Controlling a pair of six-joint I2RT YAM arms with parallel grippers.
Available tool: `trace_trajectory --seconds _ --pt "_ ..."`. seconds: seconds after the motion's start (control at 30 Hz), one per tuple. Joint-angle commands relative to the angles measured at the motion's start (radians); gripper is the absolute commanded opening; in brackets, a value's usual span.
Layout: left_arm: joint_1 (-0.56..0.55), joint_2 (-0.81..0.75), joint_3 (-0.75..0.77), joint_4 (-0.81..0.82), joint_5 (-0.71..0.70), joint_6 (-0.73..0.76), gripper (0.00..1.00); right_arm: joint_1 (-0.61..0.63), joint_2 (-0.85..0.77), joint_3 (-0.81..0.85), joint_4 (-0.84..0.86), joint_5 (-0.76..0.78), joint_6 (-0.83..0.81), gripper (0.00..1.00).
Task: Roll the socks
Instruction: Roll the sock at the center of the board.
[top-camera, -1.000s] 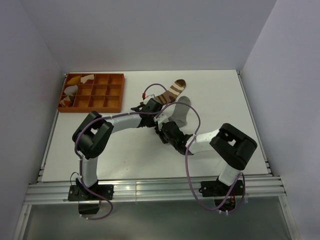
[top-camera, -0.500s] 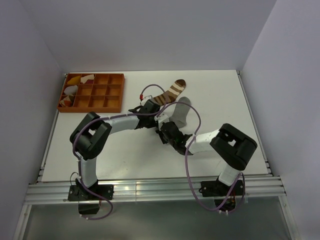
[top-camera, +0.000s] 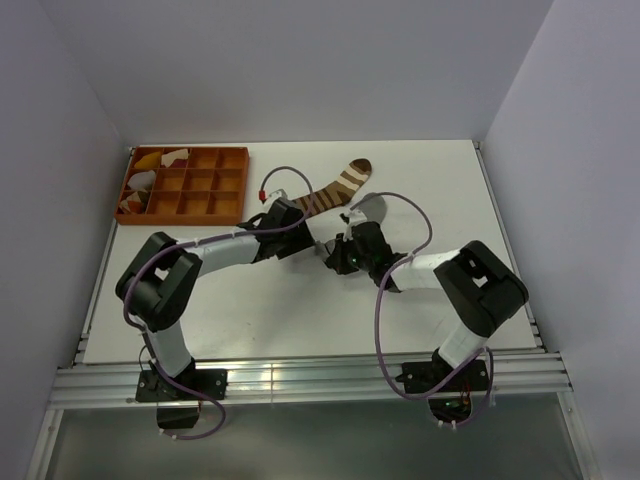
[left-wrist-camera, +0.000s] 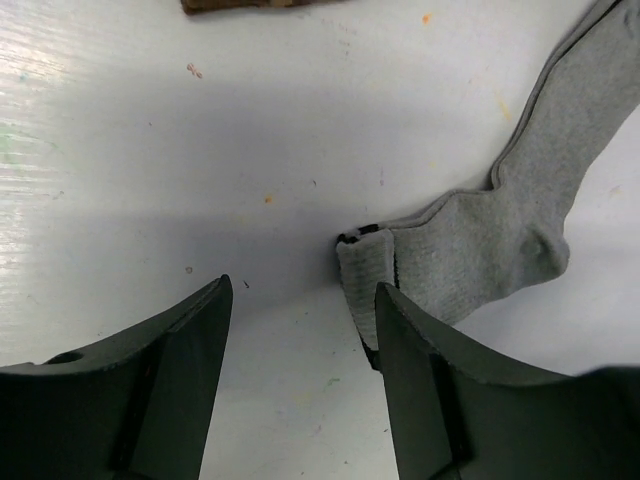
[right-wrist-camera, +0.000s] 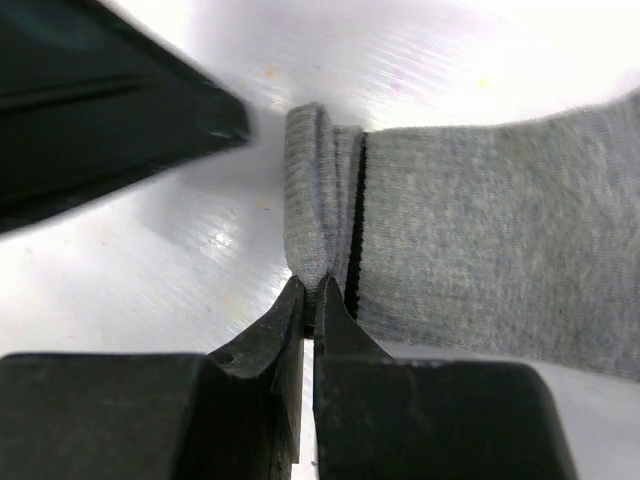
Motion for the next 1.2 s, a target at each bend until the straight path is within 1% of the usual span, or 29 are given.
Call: trace_trajectory --seconds 0.0,0.03,0.1,0.13,0.17,0.3,0.43,0.47,0.53,0.67,0.73,0.83,1.03,1.17 --pt "0.013 -0.059 -0.042 0.099 0.034 -0.034 0.64 -0.066 -0.01 -0.04 0.019 -0.139 0.139 0.0" --pt "0.013 -0.063 -0.051 0.119 0.042 -0.036 0.64 -0.083 -0.004 -0.05 0.066 -0.201 0.185 0.0" --pt "0.016 -0.065 -0.065 0.153 0.062 -0.032 0.63 -0.139 0.019 -0.095 0.14 -0.275 0.275 0.0" --pt "0.016 -0.064 -0.068 0.164 0.071 -0.029 0.63 -0.161 0.03 -0.109 0.218 -0.347 0.305 0.0" --pt "0.017 -0.064 -0.072 0.174 0.08 -0.02 0.62 -0.196 0.059 -0.127 0.246 -0.373 0.332 0.0" --pt "0.017 -0.053 -0.091 0.228 0.123 -0.016 0.61 -0.256 0.131 -0.146 0.364 -0.485 0.449 0.0" --pt "0.014 -0.03 -0.091 0.263 0.144 -0.013 0.61 -0.308 0.22 -0.152 0.516 -0.584 0.61 0.0" --pt "0.014 -0.025 -0.092 0.279 0.147 -0.011 0.61 -0.316 0.241 -0.143 0.527 -0.619 0.63 0.0" --pt "0.014 -0.008 -0.083 0.282 0.149 -0.008 0.61 -0.331 0.286 -0.14 0.548 -0.631 0.673 0.0" --pt "0.013 0.028 -0.056 0.277 0.157 -0.002 0.6 -0.348 0.314 -0.146 0.604 -0.657 0.736 0.0" --pt "0.013 0.044 -0.055 0.286 0.158 -0.003 0.59 -0.356 0.315 -0.149 0.604 -0.657 0.756 0.0" --pt "0.011 0.068 -0.048 0.293 0.172 -0.002 0.59 -0.368 0.312 -0.138 0.54 -0.653 0.738 0.0" --pt "0.002 0.096 -0.039 0.329 0.187 0.0 0.58 -0.376 0.349 -0.132 0.567 -0.68 0.78 0.0" --pt "0.0 0.122 -0.016 0.32 0.19 0.001 0.56 -0.38 0.361 -0.129 0.567 -0.685 0.784 0.0"
